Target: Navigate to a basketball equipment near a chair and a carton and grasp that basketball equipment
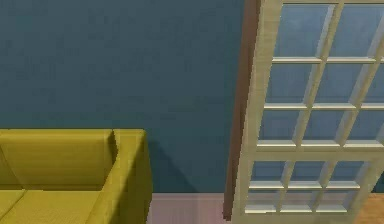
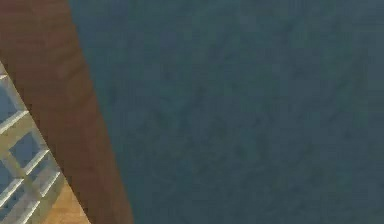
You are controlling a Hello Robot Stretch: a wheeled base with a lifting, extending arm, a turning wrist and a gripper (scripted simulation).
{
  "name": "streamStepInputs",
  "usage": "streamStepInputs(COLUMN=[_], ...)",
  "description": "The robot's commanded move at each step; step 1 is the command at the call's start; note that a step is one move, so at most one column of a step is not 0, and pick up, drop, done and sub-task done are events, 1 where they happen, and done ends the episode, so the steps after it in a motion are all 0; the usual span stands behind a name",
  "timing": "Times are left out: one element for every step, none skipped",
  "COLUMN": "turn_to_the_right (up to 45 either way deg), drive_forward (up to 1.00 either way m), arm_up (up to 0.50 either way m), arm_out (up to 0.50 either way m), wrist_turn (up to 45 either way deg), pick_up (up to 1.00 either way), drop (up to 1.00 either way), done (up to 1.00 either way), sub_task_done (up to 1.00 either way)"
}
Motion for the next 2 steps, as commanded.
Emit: streamStepInputs(turn_to_the_right=[0.0, 45.0], drive_forward=[0.30, 0.00], arm_up=[0.00, 0.00], arm_out=[0.00, 0.00], wrist_turn=[0.0, 0.0], pick_up=[0.00, 0.00], drop=[0.00, 0.00], done=[0.00, 0.00], sub_task_done=[0.00, 0.00])
